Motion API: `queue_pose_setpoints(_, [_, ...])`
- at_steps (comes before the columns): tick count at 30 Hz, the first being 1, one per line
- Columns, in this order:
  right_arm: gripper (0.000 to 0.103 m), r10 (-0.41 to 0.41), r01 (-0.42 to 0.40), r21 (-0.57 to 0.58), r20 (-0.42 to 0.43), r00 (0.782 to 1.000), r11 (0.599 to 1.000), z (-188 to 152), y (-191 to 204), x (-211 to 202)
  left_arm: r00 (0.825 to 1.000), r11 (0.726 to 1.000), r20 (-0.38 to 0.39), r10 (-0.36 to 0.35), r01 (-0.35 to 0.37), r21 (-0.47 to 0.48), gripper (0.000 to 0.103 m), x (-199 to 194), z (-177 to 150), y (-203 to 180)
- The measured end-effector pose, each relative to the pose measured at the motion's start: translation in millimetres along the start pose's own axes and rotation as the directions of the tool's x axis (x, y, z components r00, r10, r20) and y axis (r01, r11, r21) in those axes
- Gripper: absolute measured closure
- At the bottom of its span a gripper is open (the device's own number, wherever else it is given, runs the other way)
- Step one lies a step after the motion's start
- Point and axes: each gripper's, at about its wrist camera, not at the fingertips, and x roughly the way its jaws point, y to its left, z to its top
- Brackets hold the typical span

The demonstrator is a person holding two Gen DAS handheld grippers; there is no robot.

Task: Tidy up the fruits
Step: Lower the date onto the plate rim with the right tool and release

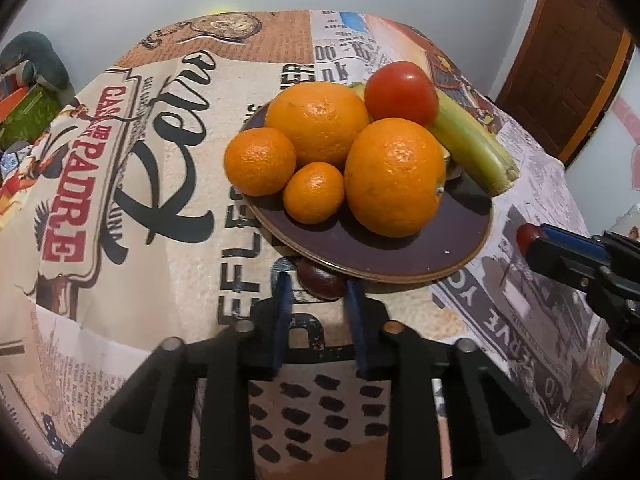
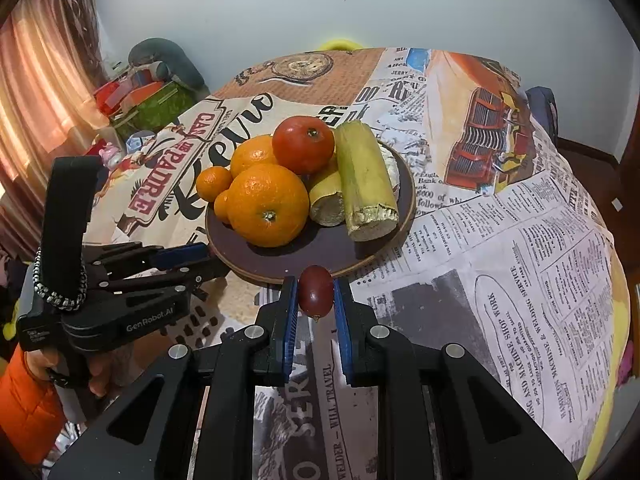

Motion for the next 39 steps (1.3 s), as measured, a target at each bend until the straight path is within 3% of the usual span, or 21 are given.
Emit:
queue_pose_setpoints(12, [0.087, -0.013, 0.013, -0.016, 0.015, 1.000, 1.000, 5, 4, -3, 1.000, 0.999, 0.018, 0.018, -0.017, -0.027, 0.081, -23, -9, 11])
queue_pose_setpoints(23, [0.086, -0.021, 0.022, -0.036, 0.041, 0.999, 0.999, 21, 10, 3, 0.995, 0.999, 0.093, -0.036, 0.038, -0.022, 0.081, -47, 8, 2])
queue_pose_setpoints(39, [0.086, -0.012, 0.010, -0.061, -0.034, 0.999, 0.998, 19, 13, 37, 0.996, 0.996, 0.035, -0.087, 0.087, 0.001, 0.081, -19, 15, -12])
